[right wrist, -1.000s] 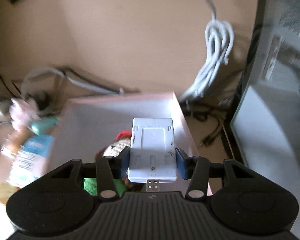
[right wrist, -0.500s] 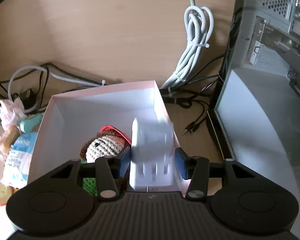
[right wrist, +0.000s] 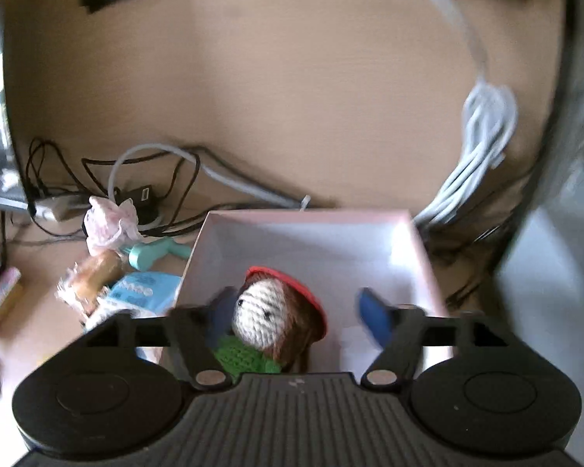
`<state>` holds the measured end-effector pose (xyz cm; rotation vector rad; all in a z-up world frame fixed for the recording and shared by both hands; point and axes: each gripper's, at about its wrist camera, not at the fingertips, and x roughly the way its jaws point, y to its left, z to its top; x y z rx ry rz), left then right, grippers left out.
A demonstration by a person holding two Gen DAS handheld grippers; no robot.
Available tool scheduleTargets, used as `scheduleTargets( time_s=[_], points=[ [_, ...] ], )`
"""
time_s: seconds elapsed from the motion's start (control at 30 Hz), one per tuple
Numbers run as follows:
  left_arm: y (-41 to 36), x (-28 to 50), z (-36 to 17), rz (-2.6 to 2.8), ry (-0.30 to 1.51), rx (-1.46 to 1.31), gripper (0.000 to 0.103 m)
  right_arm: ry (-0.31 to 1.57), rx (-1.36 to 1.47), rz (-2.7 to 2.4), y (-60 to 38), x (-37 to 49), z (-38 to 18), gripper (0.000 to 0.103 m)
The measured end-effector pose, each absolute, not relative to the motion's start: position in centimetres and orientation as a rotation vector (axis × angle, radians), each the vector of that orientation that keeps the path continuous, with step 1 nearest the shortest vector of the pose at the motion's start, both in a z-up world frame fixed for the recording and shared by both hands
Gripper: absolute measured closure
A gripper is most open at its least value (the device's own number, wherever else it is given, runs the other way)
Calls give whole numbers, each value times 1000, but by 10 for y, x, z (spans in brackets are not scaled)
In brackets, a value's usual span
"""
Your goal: Organize objects
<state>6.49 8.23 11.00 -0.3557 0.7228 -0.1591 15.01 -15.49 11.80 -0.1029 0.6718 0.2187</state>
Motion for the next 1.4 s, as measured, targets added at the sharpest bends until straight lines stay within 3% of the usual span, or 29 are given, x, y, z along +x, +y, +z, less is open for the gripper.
scheduleTargets(
  time_s=[0.3, 0.37, 0.47, 0.63, 0.73, 0.9, 1.1, 1.4],
  points=[
    [11, 181, 83, -116, 878, -144, 65, 648, -181, 267, -185, 53, 116, 17],
    [3, 186, 78, -111, 841, -92, 61, 653, -219, 258, -190, 36, 109, 17],
    [-2, 198, 74, -94, 852, -73, 48, 671, -248, 237, -197, 24, 100, 17],
    [-1, 218, 51, -69, 980, -130, 38, 727, -203, 216, -207, 31, 91, 17],
    [-1, 218, 52, -41, 954, -164, 45, 724, -206, 217, -204, 32, 91, 17],
    [6, 195, 67, -86, 886, -224, 47, 718, -238, 244, -203, 28, 85, 14],
    [38, 129, 120, -196, 751, -338, 47, 757, -225, 304, -184, 51, 69, 14],
    [169, 17, 156, 89, 589, -426, 47, 747, -212, 379, -127, 100, 62, 11]
  ],
)
